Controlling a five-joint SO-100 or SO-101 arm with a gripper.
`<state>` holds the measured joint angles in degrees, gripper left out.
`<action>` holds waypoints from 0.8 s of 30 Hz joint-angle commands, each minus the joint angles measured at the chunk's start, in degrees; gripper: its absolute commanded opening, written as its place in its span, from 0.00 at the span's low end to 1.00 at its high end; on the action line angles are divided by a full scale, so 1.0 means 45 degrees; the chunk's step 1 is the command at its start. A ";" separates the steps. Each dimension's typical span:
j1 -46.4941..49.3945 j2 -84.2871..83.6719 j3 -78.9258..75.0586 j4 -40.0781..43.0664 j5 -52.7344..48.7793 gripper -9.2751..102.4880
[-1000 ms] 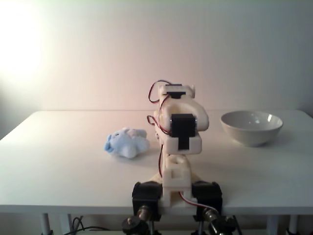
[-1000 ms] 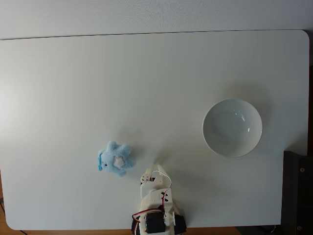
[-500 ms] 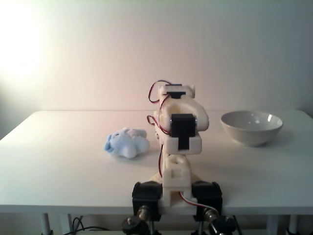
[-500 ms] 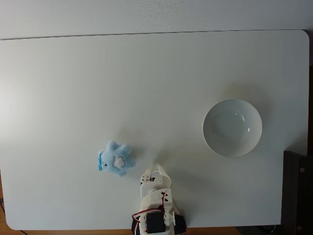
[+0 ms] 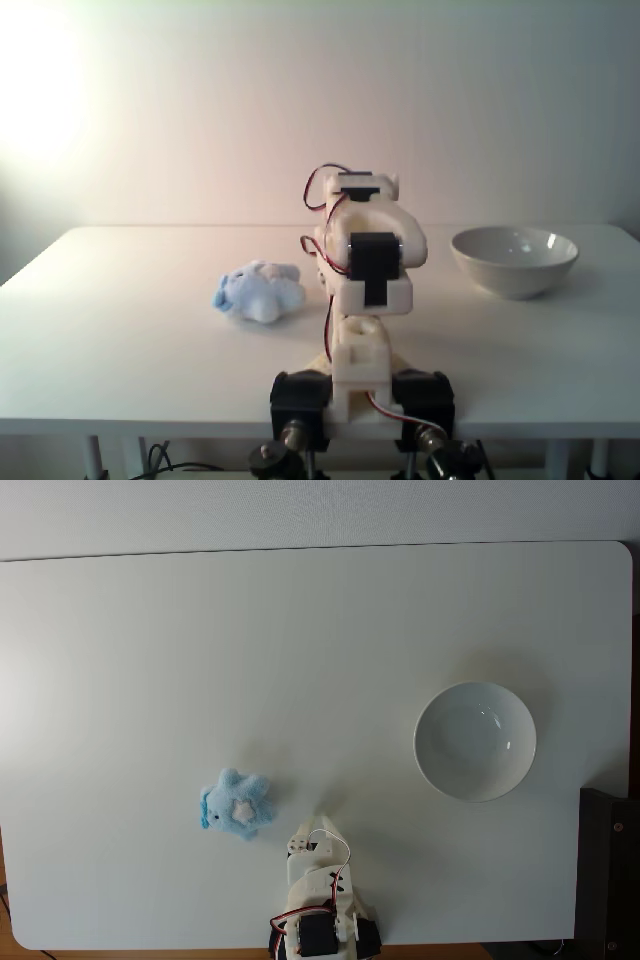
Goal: Grasp a skyblue doll and put it into the bowl.
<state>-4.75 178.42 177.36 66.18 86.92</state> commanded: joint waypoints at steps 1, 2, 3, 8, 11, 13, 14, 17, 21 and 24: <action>-0.0039 0.3711 -0.0039 -0.0156 0.0078 0.12; -0.0039 0.3711 -0.0039 -0.0156 0.0078 0.12; -0.0039 0.3730 -0.0039 -0.0176 0.0078 0.12; -0.0059 0.3789 -0.0059 -0.0273 0.0117 0.12; 0.0039 0.3789 -0.0059 -0.1133 0.0117 0.12; 0.0059 0.3789 -0.0059 -0.2090 0.0117 0.12; 0.0059 0.3789 -0.0059 -0.2637 0.0117 0.12; 0.0059 0.3789 -0.0059 -0.4414 0.0117 0.12; 0.0059 0.3789 -0.0059 -0.7148 0.0117 0.12; 0.0059 0.3789 -0.0059 -0.9180 0.0117 0.12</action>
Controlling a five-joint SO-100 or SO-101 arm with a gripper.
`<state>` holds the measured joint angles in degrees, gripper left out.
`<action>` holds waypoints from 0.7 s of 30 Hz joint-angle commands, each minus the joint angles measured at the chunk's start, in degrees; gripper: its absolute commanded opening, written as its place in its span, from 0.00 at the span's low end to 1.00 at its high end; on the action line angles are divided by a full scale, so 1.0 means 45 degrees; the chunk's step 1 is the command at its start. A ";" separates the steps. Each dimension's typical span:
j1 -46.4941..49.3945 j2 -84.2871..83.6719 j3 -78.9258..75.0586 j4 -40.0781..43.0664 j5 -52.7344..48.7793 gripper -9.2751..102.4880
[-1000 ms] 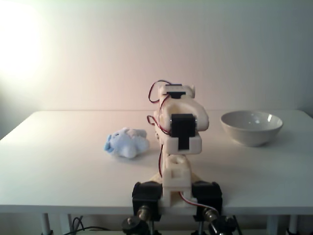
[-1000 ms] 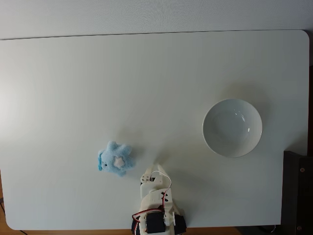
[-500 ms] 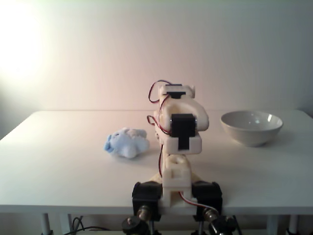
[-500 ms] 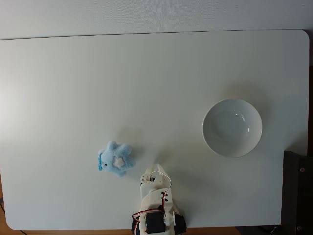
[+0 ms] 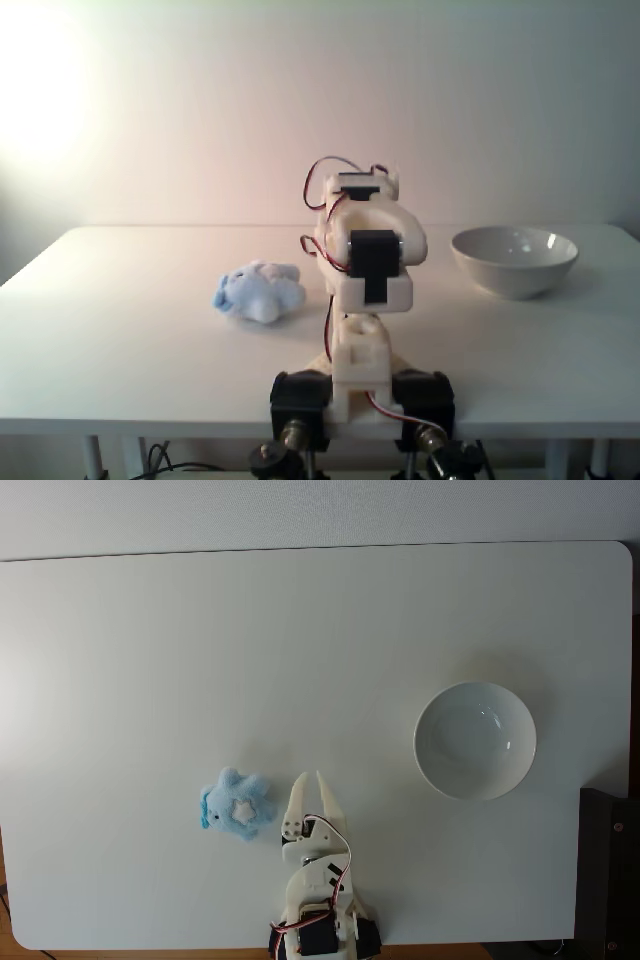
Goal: Grasp a skyblue doll and put it into the bowl.
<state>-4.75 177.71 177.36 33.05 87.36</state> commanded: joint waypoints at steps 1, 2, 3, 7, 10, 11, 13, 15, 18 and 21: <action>0.0039 0.3926 -0.0059 -0.2461 0.0020 0.12; 0.0000 0.3906 -0.0078 -0.3105 0.0020 0.12; -0.0039 0.3887 -0.0098 -0.3730 0.0020 0.12; -0.0117 0.3887 -0.0098 -0.5996 -0.0020 0.12; -0.0117 0.3887 -0.0098 -0.7344 -0.0020 0.12; -0.0117 0.3887 -0.0098 -0.7715 -0.0039 0.12; -0.0117 0.3867 -0.0098 -0.8379 -0.0137 0.11; -0.0117 0.3867 -0.0078 -0.8789 -0.0176 0.12; -0.0117 0.3867 -0.0078 -0.8965 -0.0195 0.12; -0.0137 0.3887 -0.0039 -0.8965 -0.0195 0.13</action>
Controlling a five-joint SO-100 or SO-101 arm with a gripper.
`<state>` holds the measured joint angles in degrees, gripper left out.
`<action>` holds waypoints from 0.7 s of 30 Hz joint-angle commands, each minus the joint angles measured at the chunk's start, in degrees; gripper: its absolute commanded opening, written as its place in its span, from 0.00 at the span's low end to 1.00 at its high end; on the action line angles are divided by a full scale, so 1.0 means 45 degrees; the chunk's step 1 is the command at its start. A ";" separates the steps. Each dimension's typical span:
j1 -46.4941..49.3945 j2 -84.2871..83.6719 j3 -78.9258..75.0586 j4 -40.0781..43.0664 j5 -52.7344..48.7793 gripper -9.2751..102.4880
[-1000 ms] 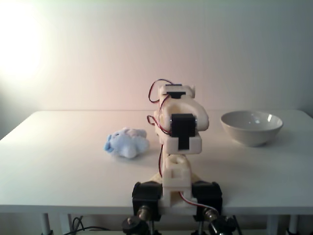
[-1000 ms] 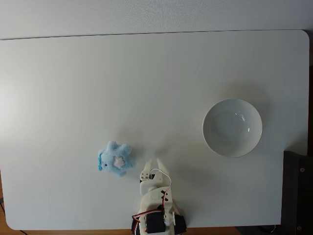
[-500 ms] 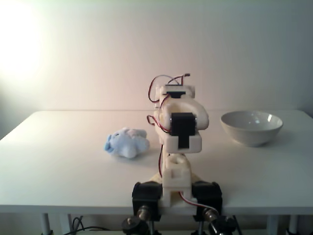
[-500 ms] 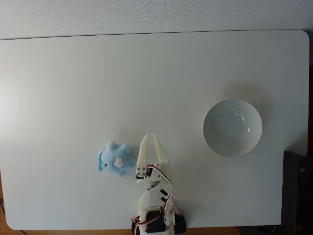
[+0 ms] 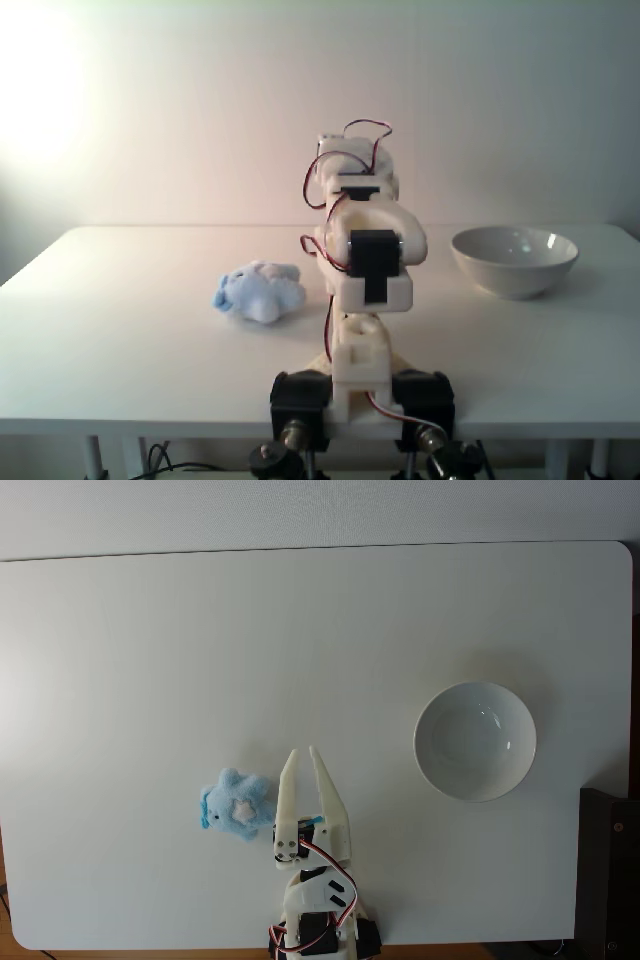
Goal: Grasp a skyblue doll and put it into the bowl.
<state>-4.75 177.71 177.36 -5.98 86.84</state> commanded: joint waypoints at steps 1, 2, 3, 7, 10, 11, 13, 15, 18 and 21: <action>-0.0195 0.3906 -0.0039 -0.0293 -0.0078 0.14; -0.0371 0.3906 -0.0059 -0.0293 -0.0098 0.16; -0.0742 0.3906 -0.0078 -0.0293 -0.0098 0.18; -0.1934 0.3828 -0.0410 -0.0039 -0.0098 0.33; -0.2109 0.3809 -0.0859 0.0840 -0.0117 0.44; -0.2109 0.3809 -0.1074 0.1445 -0.0117 0.47; -0.2070 0.3809 -0.1816 0.3027 -0.0117 0.51; -0.2051 0.3789 -0.2891 0.5059 -0.0117 0.54; -0.2109 0.3789 -0.4551 0.8633 -0.0117 0.54; -0.2148 0.3789 -0.6270 1.2090 -0.0117 0.54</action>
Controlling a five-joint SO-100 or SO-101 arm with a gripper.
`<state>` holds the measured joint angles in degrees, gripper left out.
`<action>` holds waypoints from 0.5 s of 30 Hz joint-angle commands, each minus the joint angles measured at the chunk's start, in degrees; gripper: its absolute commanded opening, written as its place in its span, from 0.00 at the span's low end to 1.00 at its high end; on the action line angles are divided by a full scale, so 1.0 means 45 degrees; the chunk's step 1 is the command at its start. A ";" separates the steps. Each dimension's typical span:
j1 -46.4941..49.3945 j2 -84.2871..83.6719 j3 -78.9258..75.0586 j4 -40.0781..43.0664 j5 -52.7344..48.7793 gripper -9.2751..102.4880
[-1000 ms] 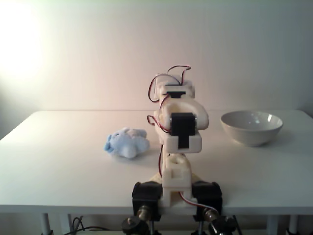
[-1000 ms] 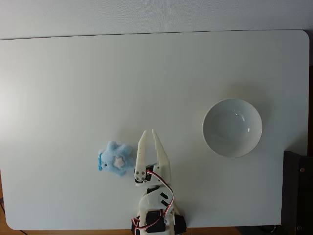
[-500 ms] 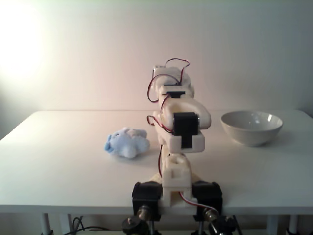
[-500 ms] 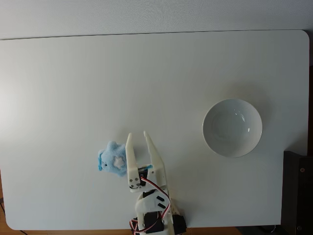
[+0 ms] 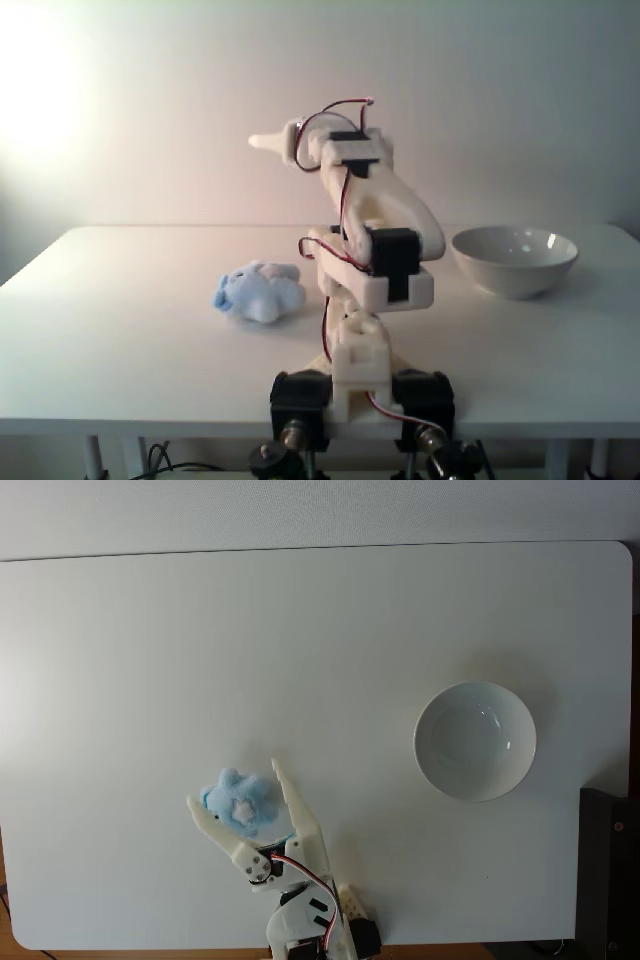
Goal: Grasp a skyblue doll and put it into the bowl.
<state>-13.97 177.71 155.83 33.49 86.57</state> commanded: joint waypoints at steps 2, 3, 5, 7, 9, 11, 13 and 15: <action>-0.0137 0.3711 -0.2402 0.5312 -0.0059 0.54; -0.0195 0.3535 -0.2793 0.6191 -0.0059 0.54; -0.0352 0.3008 -0.3496 0.7734 -0.0059 0.54; -0.0488 0.2363 -0.4121 0.8906 -0.0059 0.54; -0.0547 0.1680 -0.4766 0.9746 -0.0078 0.54; -0.0703 0.1094 -0.5352 1.0293 -0.0078 0.54; -0.0938 0.0566 -0.5859 1.0605 -0.0078 0.55; -0.1211 0.0117 -0.6309 1.0684 -0.0078 0.57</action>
<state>-18.19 178.51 130.87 80.42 86.57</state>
